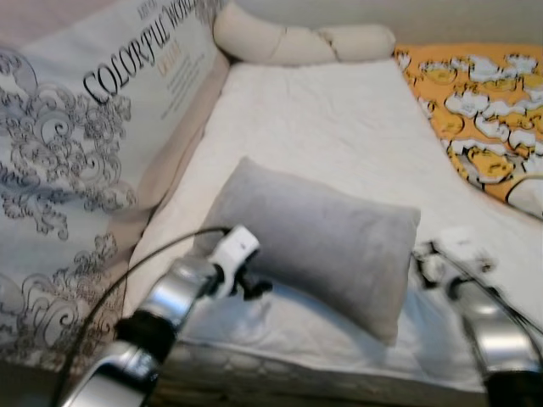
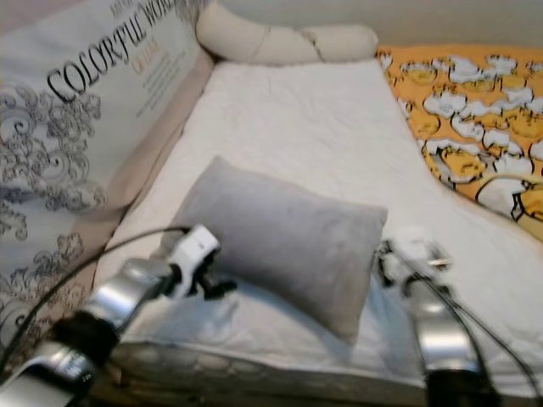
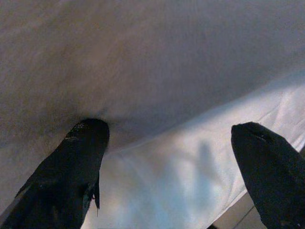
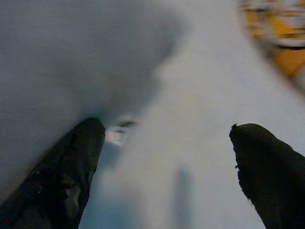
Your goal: Clean up the room
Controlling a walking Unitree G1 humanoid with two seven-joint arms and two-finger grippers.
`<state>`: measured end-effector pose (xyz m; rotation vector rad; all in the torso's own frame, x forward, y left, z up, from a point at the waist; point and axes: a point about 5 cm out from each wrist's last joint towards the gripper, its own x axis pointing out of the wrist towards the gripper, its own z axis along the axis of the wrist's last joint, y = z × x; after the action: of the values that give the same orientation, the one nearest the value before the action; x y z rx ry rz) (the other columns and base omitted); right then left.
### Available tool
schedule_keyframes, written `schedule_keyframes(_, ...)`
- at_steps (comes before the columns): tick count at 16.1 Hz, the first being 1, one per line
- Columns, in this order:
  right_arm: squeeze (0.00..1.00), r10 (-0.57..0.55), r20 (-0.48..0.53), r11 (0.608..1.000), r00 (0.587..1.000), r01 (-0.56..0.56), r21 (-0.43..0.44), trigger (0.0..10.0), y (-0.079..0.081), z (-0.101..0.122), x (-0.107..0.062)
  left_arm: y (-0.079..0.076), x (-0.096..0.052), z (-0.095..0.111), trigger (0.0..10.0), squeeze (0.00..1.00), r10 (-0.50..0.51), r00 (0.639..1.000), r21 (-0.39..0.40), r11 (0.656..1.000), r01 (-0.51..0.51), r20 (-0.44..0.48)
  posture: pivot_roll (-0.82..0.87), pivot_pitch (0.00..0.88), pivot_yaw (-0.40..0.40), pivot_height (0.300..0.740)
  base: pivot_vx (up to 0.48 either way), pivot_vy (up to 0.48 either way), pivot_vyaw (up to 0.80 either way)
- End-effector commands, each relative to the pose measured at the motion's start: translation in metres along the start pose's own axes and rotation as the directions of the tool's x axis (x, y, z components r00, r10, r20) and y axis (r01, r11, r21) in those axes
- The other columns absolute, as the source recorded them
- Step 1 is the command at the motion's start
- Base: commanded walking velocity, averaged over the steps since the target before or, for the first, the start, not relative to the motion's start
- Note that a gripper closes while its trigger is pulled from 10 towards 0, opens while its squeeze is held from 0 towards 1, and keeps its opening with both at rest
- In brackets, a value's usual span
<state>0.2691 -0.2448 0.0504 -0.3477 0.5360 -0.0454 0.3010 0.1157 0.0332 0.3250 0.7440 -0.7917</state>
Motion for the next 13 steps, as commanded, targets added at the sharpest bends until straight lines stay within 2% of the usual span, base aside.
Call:
schedule_keyframes(1, 0.0, 0.129, 0.006, 0.992, 0.992, -0.129, -0.013, 10.0, 0.017, 0.009, 0.0, 0.003, 0.005, 0.004, 10.0, 0.0, 0.047, 0.999, 0.004, 0.999, -0.047, -0.001, 0.01, 0.0, 0.064, 0.74, 0.0, 0.0, 0.0)
schedule_keyframes(3, 0.0, 0.31, -0.003, 0.95, 0.951, -0.31, -0.039, 10.0, 0.04, 0.014, -0.007, 0.003, 0.013, 0.013, 10.0, 0.0, 0.08, 0.996, -0.031, 0.996, -0.079, 0.025, 0.01, 0.0, 0.062, 0.74, 0.0, 0.0, 0.0)
schedule_keyframes(4, 0.0, 0.31, -0.003, 0.95, 0.951, -0.31, -0.039, 10.0, 0.04, 0.014, -0.007, 0.003, 0.013, 0.013, 10.0, 0.0, 0.08, 0.996, -0.031, 0.996, -0.079, 0.025, 0.01, 0.0, 0.062, 0.74, 0.0, 0.0, 0.0)
schedule_keyframes(5, 0.0, 0.431, 0.003, 0.902, 0.902, -0.43, -0.044, 10.0, 0.051, 0.023, -0.016, 0.005, 0.017, 0.025, 10.0, 0.0, 0.129, 0.989, -0.027, 0.992, -0.127, 0.073, 0.0, 0.0, 0.064, 0.74, 0.0, 0.0, 0.0)
schedule_keyframes(6, 0.0, 0.485, 0.014, 0.874, 0.874, -0.484, -0.043, 10.0, 0.055, 0.029, -0.022, 0.011, 0.015, 0.037, 10.0, 0.0, 0.176, 0.975, -0.039, 0.984, -0.172, 0.139, 0.0, 0.0, 0.064, 0.74, 0.0, 0.0, 0.0)
schedule_keyframes(7, 0.0, 0.539, 0.011, 0.842, 0.842, -0.537, -0.057, 10.0, 0.058, 0.032, -0.029, 0.021, 0.008, 0.055, 10.0, 0.0, 0.235, 0.943, -0.084, 0.972, -0.222, 0.235, 0.0, 0.0, 0.059, 0.74, 0.0, 0.0, 0.0)
schedule_keyframes(8, 0.0, 0.549, 0.011, 0.835, 0.836, -0.547, -0.063, 10.0, 0.059, 0.033, -0.031, 0.024, 0.006, 0.06, 10.0, 0.0, 0.253, 0.934, -0.096, 0.967, -0.236, 0.252, 0.01, 0.0, 0.058, 0.74, 0.0, 0.0, 0.0)
schedule_keyframes(11, 0.0, 0.658, -0.005, 0.749, 0.753, -0.656, -0.094, 10.0, 0.073, 0.037, -0.051, 0.05, -0.015, 0.081, 10.0, 0.0, 0.343, 0.882, -0.127, 0.939, -0.319, 0.324, 0.01, 0.0, 0.055, 0.74, 0.0, 0.0, 0.0)
schedule_keyframes(12, 0.0, 0.712, -0.031, 0.694, 0.702, -0.709, -0.122, 10.0, 0.078, 0.036, -0.06, 0.061, -0.023, 0.086, 10.0, 0.0, 0.375, 0.863, -0.122, 0.927, -0.355, 0.34, 0.01, 0.0, 0.052, 0.74, 0.0, 0.0, 0.0)
schedule_keyframes(13, 0.0, 0.743, -0.043, 0.657, 0.668, -0.74, -0.144, 10.0, 0.08, 0.036, -0.066, 0.069, -0.03, 0.089, 10.0, 0.0, 0.41, 0.843, -0.114, 0.911, -0.396, 0.348, 0.01, 0.0, 0.049, 0.74, 0.0, 0.0, 0.0)
